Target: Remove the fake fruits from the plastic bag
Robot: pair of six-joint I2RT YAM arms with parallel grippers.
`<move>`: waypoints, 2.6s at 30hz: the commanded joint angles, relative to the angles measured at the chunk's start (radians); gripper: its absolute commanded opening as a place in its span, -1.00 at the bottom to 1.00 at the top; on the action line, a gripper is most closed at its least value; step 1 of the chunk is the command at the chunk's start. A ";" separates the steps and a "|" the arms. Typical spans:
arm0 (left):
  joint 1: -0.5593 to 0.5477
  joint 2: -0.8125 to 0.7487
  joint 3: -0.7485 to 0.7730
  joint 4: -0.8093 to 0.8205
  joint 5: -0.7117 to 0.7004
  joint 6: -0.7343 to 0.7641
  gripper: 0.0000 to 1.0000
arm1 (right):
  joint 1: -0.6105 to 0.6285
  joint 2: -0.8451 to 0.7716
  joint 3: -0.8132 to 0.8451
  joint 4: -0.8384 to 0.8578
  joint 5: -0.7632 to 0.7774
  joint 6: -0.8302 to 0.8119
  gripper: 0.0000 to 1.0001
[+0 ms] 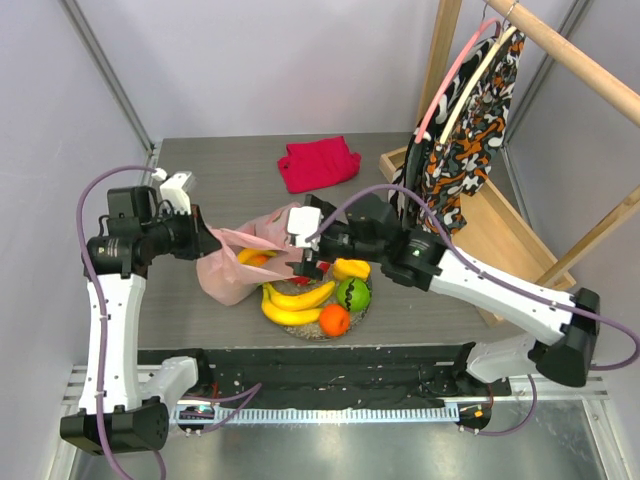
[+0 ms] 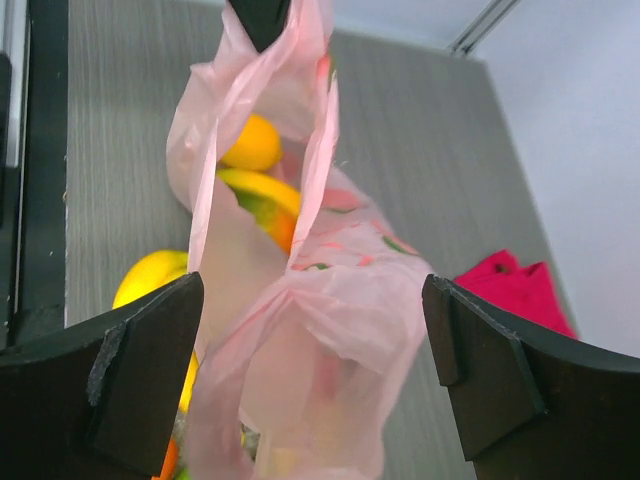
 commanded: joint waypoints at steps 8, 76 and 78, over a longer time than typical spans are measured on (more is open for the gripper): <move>0.006 0.040 0.076 -0.043 0.035 0.028 -1.00 | 0.019 0.043 0.125 -0.077 0.094 -0.012 0.97; -0.195 0.515 0.231 0.093 0.203 0.006 -1.00 | -0.218 0.305 0.144 -0.016 -0.062 0.187 -0.55; -0.195 0.489 0.223 0.087 0.197 0.014 -1.00 | -0.220 0.348 0.164 -0.024 -0.039 0.186 -0.60</move>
